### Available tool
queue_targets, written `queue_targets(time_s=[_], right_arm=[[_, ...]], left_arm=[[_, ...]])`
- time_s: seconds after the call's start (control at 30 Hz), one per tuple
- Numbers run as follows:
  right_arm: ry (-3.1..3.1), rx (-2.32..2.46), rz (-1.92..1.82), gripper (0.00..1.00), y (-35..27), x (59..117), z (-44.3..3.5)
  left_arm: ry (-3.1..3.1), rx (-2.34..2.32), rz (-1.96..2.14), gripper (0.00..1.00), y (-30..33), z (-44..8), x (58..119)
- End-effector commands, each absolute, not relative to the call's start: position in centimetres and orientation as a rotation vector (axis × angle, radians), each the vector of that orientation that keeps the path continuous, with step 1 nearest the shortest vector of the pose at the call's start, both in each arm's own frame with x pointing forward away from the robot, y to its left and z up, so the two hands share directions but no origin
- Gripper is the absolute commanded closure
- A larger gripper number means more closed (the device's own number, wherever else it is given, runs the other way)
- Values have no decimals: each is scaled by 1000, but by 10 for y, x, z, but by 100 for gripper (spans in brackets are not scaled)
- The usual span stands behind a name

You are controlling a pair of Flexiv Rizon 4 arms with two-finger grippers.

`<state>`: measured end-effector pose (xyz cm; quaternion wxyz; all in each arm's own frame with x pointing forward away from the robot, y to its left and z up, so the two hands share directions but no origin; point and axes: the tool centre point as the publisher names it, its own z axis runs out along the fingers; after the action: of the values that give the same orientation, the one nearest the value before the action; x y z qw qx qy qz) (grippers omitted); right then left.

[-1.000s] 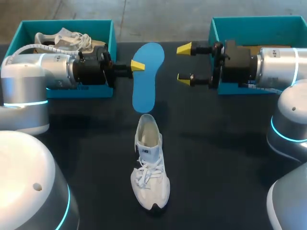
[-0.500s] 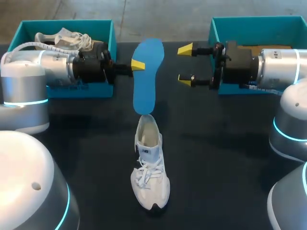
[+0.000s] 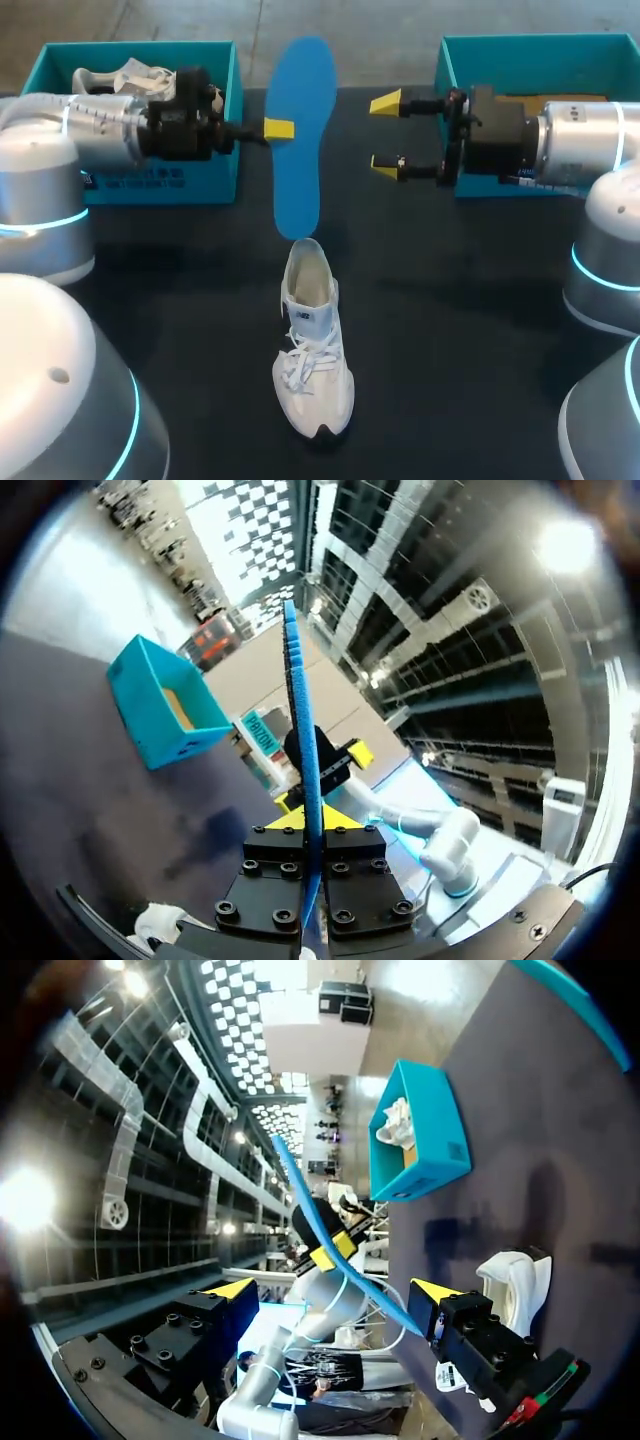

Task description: Take the shoe out of the shoebox, open the shoe tongue, remove and reinsert the insole, then place the shoe into the shoebox

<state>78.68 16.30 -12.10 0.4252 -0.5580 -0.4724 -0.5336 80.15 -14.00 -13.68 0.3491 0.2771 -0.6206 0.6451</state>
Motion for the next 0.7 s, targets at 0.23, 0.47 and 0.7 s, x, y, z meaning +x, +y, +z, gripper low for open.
queue_targets(time_s=[0.23,0.47,0.7], right_arm=[[-1181,-1398,-1335,0,165,787,-121],[-1181,-1398,-1335,0,165,787,-121],[-1181,-1398,-1335,0,165,787,-121]], left_arm=[[-1874,-192,2347,100,-129,-122,789],[-1969,-433,2483,100,-125,-111,790],[-2118,-784,2629,100,-123,-113,780]])
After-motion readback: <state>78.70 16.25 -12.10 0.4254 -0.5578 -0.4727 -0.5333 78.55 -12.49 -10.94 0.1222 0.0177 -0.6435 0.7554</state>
